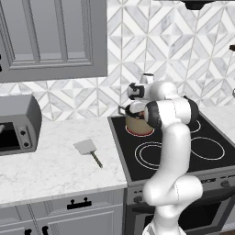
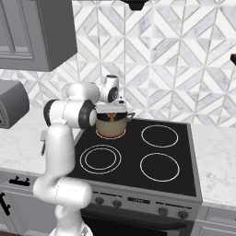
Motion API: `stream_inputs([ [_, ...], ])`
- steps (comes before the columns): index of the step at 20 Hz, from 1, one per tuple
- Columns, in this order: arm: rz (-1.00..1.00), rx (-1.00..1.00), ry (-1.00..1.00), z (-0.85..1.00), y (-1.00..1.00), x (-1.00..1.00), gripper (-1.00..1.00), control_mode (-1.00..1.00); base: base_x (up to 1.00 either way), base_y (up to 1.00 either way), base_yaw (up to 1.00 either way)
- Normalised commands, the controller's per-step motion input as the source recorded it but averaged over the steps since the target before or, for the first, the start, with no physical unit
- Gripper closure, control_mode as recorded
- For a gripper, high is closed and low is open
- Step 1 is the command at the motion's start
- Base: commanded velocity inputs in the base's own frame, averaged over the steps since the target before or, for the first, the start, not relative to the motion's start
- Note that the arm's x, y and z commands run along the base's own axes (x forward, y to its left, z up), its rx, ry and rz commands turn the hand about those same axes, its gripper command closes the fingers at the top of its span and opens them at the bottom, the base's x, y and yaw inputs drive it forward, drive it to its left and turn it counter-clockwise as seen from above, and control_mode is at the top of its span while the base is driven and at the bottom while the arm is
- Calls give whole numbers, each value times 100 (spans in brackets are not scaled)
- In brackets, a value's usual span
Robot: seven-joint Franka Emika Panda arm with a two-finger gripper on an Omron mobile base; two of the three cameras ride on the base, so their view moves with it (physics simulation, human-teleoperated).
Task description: Put the carrot and sweet potato in the pot. Retrieve the spatula and lightly stir the vegetables in the pot.
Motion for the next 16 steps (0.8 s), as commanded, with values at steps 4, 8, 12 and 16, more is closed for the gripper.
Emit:
stream_inputs([
  [4,0,0,-2,-20,0,14,100,-100,0,0,0],
  [8,0,0,-1,-16,0,12,100,-100,0,0,0],
  [12,0,0,-5,-5,0,-1,-100,-100,0,0,0],
  [16,0,0,-10,0,0,-17,-100,-100,0,0,0],
])
